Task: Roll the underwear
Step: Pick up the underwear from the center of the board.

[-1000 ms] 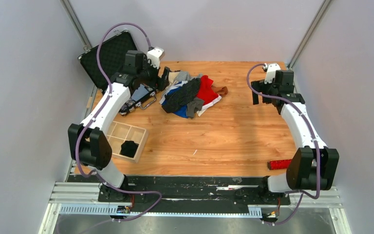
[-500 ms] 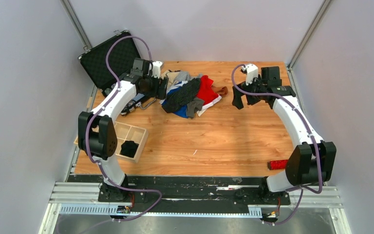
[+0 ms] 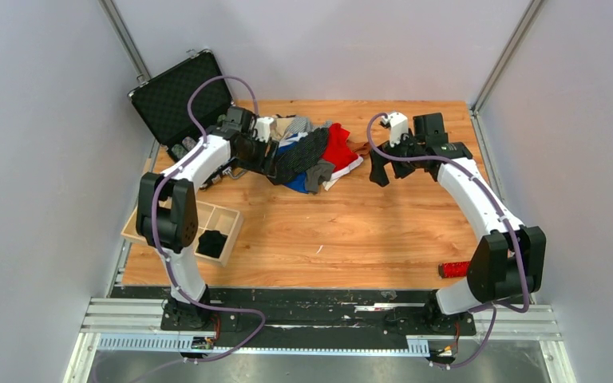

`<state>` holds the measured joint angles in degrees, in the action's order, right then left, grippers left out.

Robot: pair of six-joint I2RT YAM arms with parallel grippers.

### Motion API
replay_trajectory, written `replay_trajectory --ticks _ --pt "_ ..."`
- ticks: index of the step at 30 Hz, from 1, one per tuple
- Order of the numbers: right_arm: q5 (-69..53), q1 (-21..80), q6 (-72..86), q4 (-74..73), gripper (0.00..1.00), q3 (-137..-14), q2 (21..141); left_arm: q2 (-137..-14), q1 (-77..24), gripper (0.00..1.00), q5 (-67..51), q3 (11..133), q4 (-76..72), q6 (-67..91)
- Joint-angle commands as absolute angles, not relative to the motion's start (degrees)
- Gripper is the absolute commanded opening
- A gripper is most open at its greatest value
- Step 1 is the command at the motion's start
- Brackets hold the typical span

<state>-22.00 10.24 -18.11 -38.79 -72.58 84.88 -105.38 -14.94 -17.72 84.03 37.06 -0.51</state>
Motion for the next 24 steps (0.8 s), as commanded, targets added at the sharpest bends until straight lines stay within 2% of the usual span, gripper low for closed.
replay_trajectory --ticks 1,4,6,10,15,17,21,24 --pt "-21.62 10.56 -18.43 -37.15 0.99 -72.74 85.39 -108.19 -16.56 0.74 -18.52 85.17 35.42 -6.34" --pt "-21.32 10.61 -18.46 -37.12 1.0 -72.65 85.51 -109.79 -16.91 0.72 -17.95 85.59 34.23 -7.44" --pt "-21.35 10.65 -18.41 -37.05 1.0 -72.64 85.64 -110.91 -17.08 0.65 -17.77 86.5 34.47 -8.13" --pt "-21.31 10.65 -18.45 -36.94 1.0 -72.69 86.09 -111.81 -17.22 0.45 -17.89 88.35 35.23 -8.81" --pt "-20.83 10.64 -18.46 -36.47 1.0 -72.62 86.26 -109.1 -17.23 0.08 -18.14 90.13 36.83 -10.46" --pt "-20.87 10.69 -18.38 -36.47 1.0 -72.68 86.37 -106.8 -17.23 0.0 -19.07 91.33 37.8 -11.46" --pt "-22.01 10.72 -18.06 -36.39 1.0 -73.81 86.81 -99.73 -17.23 0.0 -28.45 94.63 38.7 -13.78" --pt "-23.71 10.82 -17.53 -36.39 0.99 -75.56 87.57 -89.95 -17.72 0.0 -35.97 90.93 25.79 -11.22"
